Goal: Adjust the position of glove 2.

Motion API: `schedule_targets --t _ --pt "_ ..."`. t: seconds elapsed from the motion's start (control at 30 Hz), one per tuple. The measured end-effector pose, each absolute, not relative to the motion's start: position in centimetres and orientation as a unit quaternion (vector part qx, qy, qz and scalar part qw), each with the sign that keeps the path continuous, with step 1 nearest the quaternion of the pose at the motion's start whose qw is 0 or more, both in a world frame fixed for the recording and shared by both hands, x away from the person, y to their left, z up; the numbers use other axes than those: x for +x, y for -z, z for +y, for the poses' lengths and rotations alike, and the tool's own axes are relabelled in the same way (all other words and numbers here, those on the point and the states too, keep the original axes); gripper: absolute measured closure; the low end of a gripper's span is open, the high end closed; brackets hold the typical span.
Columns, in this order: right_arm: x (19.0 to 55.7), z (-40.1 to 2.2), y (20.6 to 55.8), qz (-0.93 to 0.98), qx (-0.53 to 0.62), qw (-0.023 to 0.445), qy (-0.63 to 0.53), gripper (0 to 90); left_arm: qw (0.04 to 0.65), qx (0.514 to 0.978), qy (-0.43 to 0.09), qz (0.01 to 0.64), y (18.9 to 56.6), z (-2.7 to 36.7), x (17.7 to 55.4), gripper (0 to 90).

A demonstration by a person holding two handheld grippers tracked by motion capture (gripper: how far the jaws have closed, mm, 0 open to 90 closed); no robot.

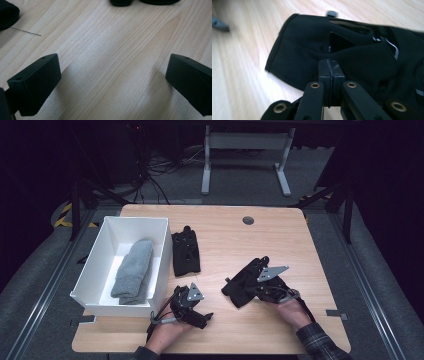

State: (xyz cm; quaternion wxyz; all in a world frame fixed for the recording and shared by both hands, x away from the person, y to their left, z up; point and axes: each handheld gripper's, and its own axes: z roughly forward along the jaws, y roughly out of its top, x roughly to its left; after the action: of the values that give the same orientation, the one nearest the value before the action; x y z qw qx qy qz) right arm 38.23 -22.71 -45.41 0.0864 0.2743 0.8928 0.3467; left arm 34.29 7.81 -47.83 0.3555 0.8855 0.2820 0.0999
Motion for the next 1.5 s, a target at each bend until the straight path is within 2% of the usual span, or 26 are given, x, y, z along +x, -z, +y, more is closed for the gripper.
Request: schedule_targets --t 0.23,0.67,0.93,1.07,1.27,1.5 --pt "36.3 -25.5 45.2 0.891 0.289 0.090 -0.337 90.0 0.355 0.886 -0.099 0.282 47.8 7.8 34.3 0.5" --pt "35.3 -28.3 44.5 0.887 0.311 0.109 -0.323 90.0 0.356 0.887 -0.099 0.278 47.8 7.8 34.4 0.5" --pt "36.6 -25.1 43.8 0.880 0.292 0.101 -0.362 90.0 0.355 0.887 -0.098 0.278 47.8 7.8 34.4 0.5" --pt "37.7 -24.0 43.8 0.880 0.289 0.112 -0.361 90.0 0.355 0.887 -0.098 0.278 47.8 7.8 34.4 0.5" --pt "39.9 -23.2 45.2 0.886 0.296 0.108 -0.341 90.0 0.356 0.887 -0.098 0.277 47.8 7.8 34.4 0.4" --pt "38.8 -23.7 45.4 0.886 0.294 0.102 -0.344 90.0 0.356 0.887 -0.098 0.278 47.8 7.8 34.4 0.4"
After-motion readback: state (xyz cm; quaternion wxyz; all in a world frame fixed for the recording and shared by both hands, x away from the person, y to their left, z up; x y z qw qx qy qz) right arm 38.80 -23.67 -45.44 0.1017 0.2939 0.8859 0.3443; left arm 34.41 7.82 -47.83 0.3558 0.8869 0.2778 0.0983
